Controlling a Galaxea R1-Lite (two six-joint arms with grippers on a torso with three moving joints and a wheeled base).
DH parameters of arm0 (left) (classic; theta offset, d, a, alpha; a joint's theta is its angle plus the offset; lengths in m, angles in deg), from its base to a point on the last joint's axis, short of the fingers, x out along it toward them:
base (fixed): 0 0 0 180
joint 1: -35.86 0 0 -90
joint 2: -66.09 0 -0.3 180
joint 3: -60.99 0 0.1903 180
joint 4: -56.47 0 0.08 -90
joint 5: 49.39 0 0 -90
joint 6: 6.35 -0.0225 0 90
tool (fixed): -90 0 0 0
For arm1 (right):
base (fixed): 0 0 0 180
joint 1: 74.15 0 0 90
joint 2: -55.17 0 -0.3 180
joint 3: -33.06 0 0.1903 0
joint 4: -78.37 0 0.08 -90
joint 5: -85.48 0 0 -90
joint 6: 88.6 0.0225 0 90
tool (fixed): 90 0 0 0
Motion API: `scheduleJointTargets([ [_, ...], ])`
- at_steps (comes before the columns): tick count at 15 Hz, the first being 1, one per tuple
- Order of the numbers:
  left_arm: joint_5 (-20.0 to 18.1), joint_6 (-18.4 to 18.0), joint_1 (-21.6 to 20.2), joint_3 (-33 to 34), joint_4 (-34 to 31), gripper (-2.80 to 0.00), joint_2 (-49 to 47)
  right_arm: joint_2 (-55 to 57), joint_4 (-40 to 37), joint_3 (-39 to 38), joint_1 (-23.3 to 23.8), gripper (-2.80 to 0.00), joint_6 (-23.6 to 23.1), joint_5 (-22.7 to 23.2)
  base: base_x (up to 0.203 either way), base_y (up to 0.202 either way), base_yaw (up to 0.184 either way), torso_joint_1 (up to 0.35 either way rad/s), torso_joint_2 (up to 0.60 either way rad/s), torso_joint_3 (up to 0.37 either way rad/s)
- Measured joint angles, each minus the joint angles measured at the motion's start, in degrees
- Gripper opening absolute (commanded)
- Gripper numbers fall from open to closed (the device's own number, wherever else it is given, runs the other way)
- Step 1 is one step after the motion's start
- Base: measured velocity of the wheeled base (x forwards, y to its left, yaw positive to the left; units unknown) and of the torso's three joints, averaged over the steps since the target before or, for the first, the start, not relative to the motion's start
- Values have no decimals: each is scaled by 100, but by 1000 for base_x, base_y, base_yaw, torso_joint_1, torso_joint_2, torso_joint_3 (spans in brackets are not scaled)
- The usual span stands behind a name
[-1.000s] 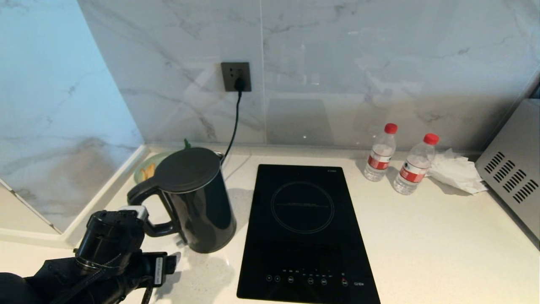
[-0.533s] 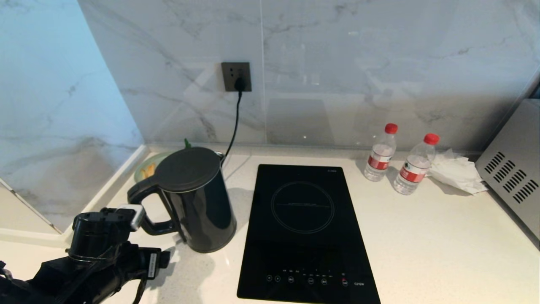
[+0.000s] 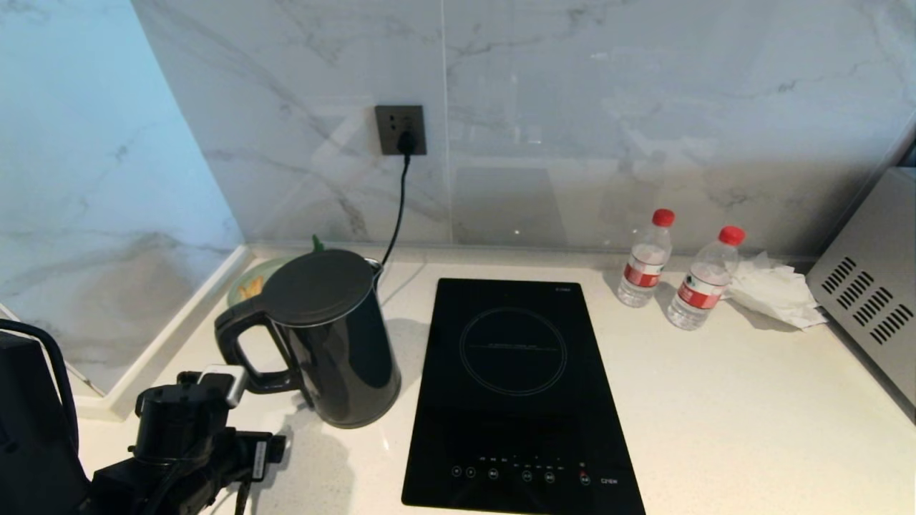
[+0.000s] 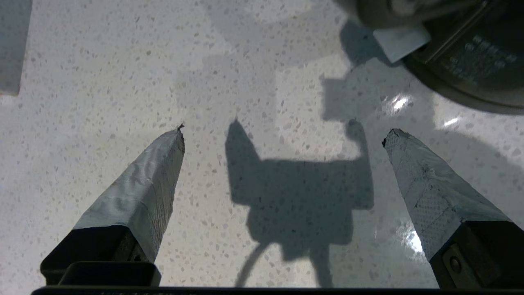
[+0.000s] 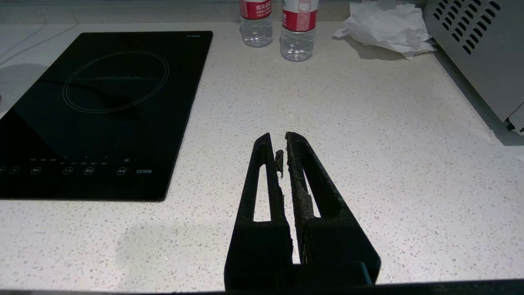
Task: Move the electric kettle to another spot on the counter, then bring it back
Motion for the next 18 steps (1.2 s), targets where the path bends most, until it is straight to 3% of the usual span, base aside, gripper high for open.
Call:
scheduleJointTargets([
  [3,-18,144,-193,367,498,0,-114,0,0,0,1,-280,2,1,0,0,0,0,0,0],
  [6,-63,427,-691,575,1012,0,-388,0,-1,-2,1,-280,0,0,0,0,0,0,0,0],
  [10,-45,1662,-785,676,1240,0,-966,0,-2,-5,3,-280,1,5,0,0,0,0,0,0],
  [13,-37,2235,-733,715,1303,0,-1424,0,0,-7,4,-280,-1,0,0,0,0,0,0,0],
  [18,-21,2388,-667,602,1249,0,-1481,0,0,-7,4,-280,1,2,0,0,0,0,0,0],
])
